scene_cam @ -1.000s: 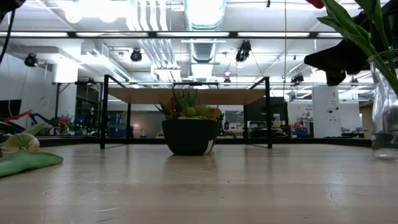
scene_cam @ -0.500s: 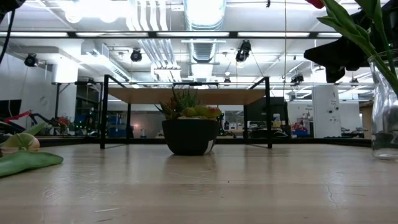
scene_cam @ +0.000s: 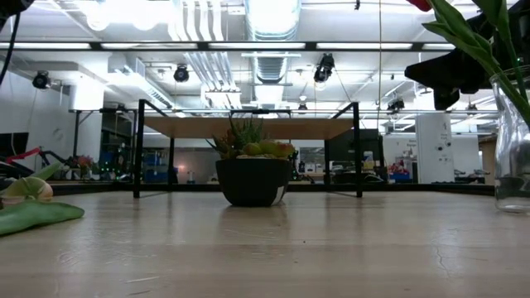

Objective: Pick and place flowers into a vace then onto a shelf
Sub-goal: Put the white flower into the left transparent vase, then put the pink flower into the left transparent vase

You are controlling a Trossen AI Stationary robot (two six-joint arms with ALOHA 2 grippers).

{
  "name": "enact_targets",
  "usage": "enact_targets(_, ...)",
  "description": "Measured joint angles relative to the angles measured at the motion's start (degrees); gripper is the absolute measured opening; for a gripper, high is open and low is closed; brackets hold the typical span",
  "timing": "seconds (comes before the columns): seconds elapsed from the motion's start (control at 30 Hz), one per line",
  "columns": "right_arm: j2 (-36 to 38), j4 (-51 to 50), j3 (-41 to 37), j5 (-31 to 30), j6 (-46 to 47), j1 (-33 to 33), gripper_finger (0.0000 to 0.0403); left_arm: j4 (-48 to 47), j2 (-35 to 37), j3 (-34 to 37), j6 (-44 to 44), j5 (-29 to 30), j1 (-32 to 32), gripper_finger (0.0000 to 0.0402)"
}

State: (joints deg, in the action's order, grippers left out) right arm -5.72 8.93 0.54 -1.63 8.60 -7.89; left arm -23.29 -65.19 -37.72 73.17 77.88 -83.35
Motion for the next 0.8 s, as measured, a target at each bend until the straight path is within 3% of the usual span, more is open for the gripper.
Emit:
enact_targets(0.17, 0.0, 0.0, 0.0, 0.0, 0.0, 0.0, 0.0028, -0.1, 0.0, -3.9, -1.9, -2.5, 0.0, 0.0133)
enact_targets(0.33, 0.0, 0.0, 0.0, 0.0, 0.0, 0.0, 0.0028, -0.2, 0.0, -10.2, -6.1, -4.8, 0.0, 0.0139)
enact_targets(0.47, 0.0, 0.3, 0.0, 0.0, 0.0, 0.0, 0.0028, -0.4, 0.0, -17.3, -15.4, -1.4, 0.2, 0.0139)
enact_targets(0.63, 0.0, 0.3, 0.0, 0.0, 0.0, 0.0, 0.0028, -0.3, 0.0, -25.8, -32.1, 8.1, 2.1, 0.0139)
enact_targets(0.7, 0.0, 0.3, 0.0, 0.0, 0.0, 0.0, 0.0028, -0.4, 0.0, -28.3, -36.7, 11.8, 3.9, 0.0139)
enact_targets(0.8, 0.0, 0.3, 0.0, 0.0, 0.0, 0.0, 0.0028, -0.5, -0.1, -31.4, -41.4, 11.8, 9.1, 0.0139)
